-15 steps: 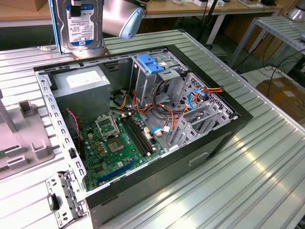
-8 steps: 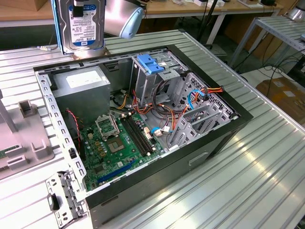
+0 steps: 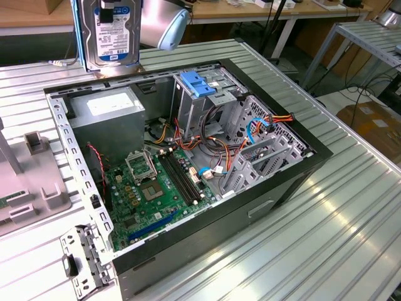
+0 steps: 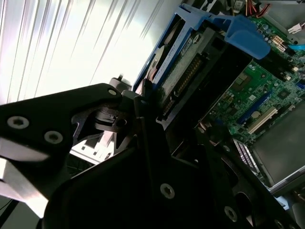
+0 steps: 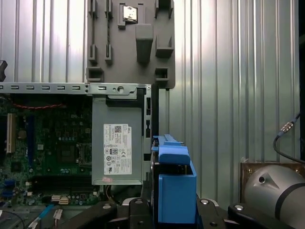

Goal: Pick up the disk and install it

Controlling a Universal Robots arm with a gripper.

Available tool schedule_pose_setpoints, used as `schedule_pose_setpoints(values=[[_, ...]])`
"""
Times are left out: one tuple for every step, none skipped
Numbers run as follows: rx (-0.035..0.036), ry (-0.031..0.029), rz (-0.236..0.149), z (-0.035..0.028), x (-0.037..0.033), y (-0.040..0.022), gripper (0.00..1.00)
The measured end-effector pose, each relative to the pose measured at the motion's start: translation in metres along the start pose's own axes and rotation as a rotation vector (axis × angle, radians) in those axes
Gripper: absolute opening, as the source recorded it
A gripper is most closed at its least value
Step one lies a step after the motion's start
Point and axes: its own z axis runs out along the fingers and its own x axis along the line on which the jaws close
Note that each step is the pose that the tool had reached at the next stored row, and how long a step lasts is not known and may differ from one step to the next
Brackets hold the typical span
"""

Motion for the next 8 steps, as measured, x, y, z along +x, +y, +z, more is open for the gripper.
schedule_pose_setpoints(values=[[0.0, 0.0, 0.0, 0.0, 0.0002, -0.0006, 0.36], [0.0, 0.0, 0.0, 0.0, 0.0004, -0.0011, 0.36], [0.0, 0.0, 0.0, 0.0, 0.0006, -0.0018, 0.36], [0.0, 0.0, 0.0, 0.0, 0.0008, -0.0023, 0.36], [0.0, 0.0, 0.0, 0.0, 0.001, -0.003, 0.36], [0.0001, -0.0001, 0.0, 0.0, 0.0012, -0.0036, 0.36], [0.0002, -0.0001, 0.0, 0.0, 0.0015, -0.0046, 0.36], [0.0001, -0.0001, 0.0, 0.0, 0.0017, -0.0057, 0.36]])
